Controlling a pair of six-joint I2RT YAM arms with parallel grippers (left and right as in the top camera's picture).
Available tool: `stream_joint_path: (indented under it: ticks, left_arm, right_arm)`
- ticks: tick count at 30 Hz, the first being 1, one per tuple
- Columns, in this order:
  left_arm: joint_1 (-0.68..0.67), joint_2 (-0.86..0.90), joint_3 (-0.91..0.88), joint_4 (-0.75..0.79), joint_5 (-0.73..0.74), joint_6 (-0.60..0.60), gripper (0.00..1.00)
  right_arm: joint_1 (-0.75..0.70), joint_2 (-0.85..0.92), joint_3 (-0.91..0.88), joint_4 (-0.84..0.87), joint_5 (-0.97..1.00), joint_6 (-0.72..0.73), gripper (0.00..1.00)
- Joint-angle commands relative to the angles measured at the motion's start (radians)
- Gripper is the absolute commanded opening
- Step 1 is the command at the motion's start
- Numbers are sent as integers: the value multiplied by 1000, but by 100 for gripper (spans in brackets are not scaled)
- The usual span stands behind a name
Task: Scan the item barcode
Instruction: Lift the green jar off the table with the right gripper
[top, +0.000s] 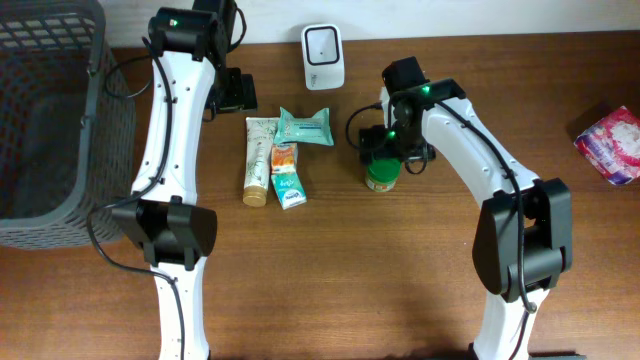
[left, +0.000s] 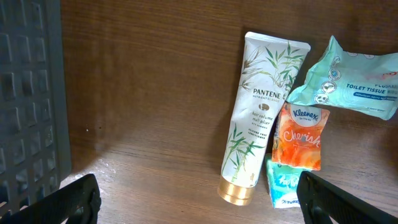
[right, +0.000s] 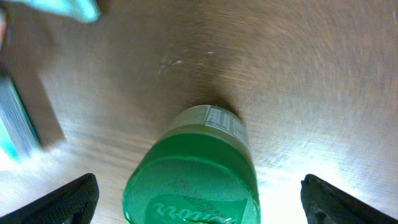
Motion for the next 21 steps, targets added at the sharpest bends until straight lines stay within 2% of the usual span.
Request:
stream_joint_path:
  ticks: [1,5,8,10,11,12,13,14,21]
  left_arm:
    - [2,-8,-2,-1,-14,15,99]
    - [2,-8,-2,-1,-14,15,99]
    - [2,-8,-2,-1,-14,15,99]
    - [2,-8,-2,-1,-14,15,99]
    - [2,-8,-2,-1,-14,15,99]
    - [2,-8,-2,-1,-14,15,99]
    - [2,-8,-2,-1,-14,15,99]
    - [2,-8,-2,-1,-14,15,99]
    - [2,-8,-2,-1,-14,15,99]
  right_arm:
    - [8,6,17,0,-21,402,99]
    - [9,7,6,-7,38,642,99]
    - [9,7,6,10,-113,681,99]
    - [9,7,6,-3,-115,683,73]
    - [10,7,6,-8,-90,715,71]
    - [10,7,6,-27,-42,783,80]
    - [9,9,6,-60,1,870,83]
    - [9,11,6,-95,18,948,83]
    - [63,45,6,-98,58,1037,83]
